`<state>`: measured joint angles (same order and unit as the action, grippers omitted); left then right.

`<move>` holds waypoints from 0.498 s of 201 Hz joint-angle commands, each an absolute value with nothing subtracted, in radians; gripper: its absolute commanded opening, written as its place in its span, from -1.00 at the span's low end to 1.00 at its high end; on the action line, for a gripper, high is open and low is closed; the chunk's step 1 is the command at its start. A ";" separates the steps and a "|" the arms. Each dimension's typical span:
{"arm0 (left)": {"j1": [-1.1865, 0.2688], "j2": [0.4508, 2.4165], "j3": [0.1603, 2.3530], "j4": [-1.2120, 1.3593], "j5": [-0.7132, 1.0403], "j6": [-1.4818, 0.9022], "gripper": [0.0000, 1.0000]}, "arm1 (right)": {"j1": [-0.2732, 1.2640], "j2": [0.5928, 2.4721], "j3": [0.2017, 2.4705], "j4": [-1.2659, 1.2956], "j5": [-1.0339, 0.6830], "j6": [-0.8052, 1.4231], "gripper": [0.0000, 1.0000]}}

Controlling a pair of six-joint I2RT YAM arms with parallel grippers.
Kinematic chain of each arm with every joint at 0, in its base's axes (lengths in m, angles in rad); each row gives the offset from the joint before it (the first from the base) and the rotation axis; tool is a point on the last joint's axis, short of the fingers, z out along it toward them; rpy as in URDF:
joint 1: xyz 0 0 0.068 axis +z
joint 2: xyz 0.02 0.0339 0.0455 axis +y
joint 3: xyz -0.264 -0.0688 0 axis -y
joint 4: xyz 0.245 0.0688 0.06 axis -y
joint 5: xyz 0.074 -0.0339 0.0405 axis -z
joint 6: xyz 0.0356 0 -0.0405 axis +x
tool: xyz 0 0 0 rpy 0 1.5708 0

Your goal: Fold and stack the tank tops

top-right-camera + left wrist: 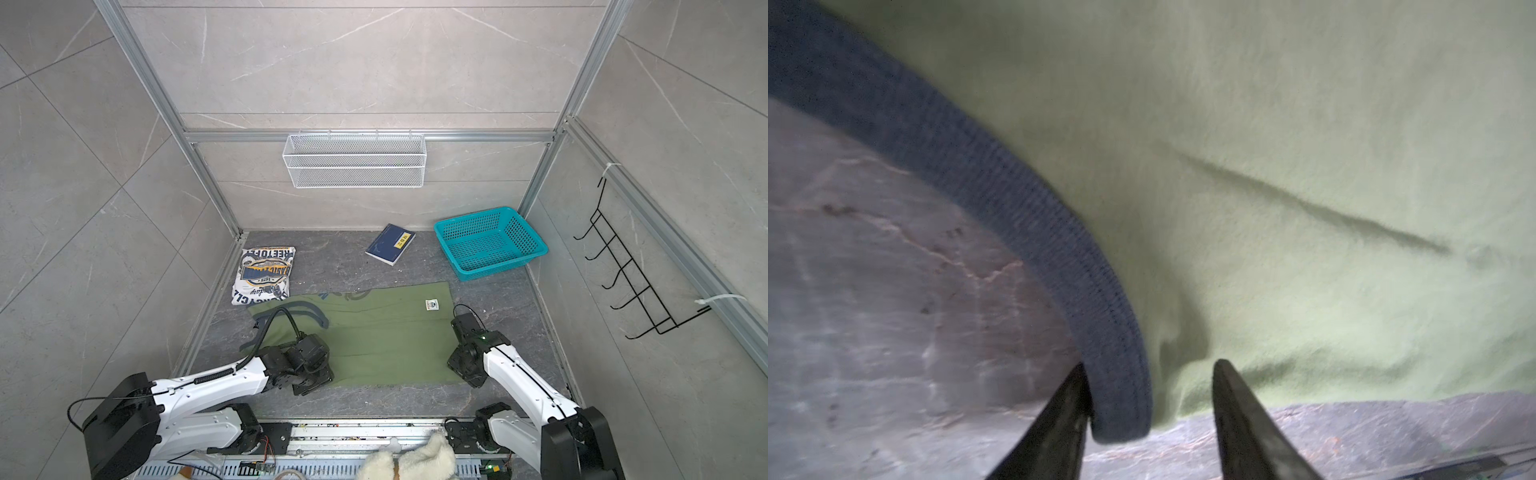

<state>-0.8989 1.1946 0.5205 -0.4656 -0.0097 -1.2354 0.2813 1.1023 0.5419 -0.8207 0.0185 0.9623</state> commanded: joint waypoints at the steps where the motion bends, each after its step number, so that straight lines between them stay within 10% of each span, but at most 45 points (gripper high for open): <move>1: -0.906 1.247 0.531 -0.459 -0.035 -1.253 -0.13 | 0.296 1.144 0.543 -0.803 0.004 0.992 -0.07; 100: -0.904 1.284 0.568 -0.457 -0.087 -1.244 -0.74 | 0.349 1.228 0.540 -0.738 0.004 1.045 -0.55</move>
<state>-0.8993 1.2781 0.5617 -0.4366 -0.0574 -1.2423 0.3412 1.2045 0.5522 -0.7914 0.0185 1.0233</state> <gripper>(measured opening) 0.148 0.277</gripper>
